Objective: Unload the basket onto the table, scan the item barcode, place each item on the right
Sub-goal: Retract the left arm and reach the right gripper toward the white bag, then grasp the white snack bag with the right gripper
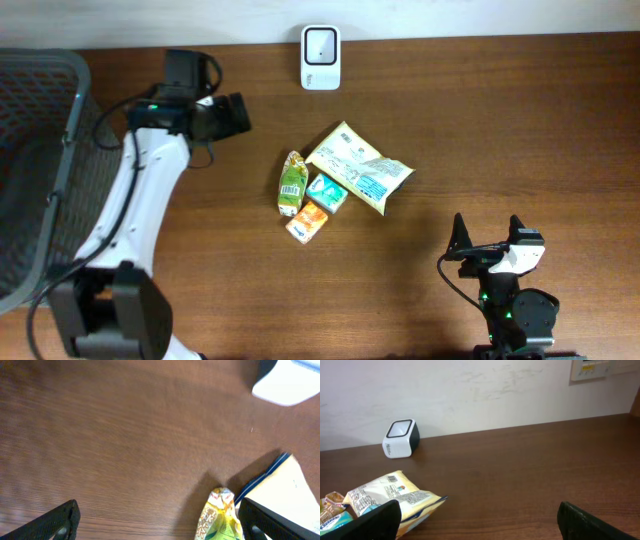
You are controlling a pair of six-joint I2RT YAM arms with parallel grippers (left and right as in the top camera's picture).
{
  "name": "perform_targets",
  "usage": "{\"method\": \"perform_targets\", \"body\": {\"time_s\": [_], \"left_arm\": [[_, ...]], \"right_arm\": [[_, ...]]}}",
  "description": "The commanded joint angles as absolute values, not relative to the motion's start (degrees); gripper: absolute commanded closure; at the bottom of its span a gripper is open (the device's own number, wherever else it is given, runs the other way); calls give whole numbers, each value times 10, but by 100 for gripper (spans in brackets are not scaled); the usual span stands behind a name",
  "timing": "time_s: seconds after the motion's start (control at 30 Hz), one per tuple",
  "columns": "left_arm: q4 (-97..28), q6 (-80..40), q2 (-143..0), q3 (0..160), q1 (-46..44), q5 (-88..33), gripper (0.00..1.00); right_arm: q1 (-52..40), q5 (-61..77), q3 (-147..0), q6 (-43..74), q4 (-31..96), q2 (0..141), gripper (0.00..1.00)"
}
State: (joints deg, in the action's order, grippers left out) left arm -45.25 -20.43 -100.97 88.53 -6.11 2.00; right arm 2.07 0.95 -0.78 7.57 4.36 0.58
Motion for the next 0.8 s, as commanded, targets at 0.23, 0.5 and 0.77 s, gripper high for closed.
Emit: {"method": "perform_targets", "body": {"time_s": [0.23,0.5,0.77], "left_arm": [[-482,-157,-967,893,-28,55,1],[-460,104,-967,893,-28,-7,1],[-460,104,-967,893,-28,-7,1]], "right_arm": [[23,150,-47,78,11,39,1],[23,330,-439,77,289,516,1],[22,380,-458,405,160,872,8]]}}
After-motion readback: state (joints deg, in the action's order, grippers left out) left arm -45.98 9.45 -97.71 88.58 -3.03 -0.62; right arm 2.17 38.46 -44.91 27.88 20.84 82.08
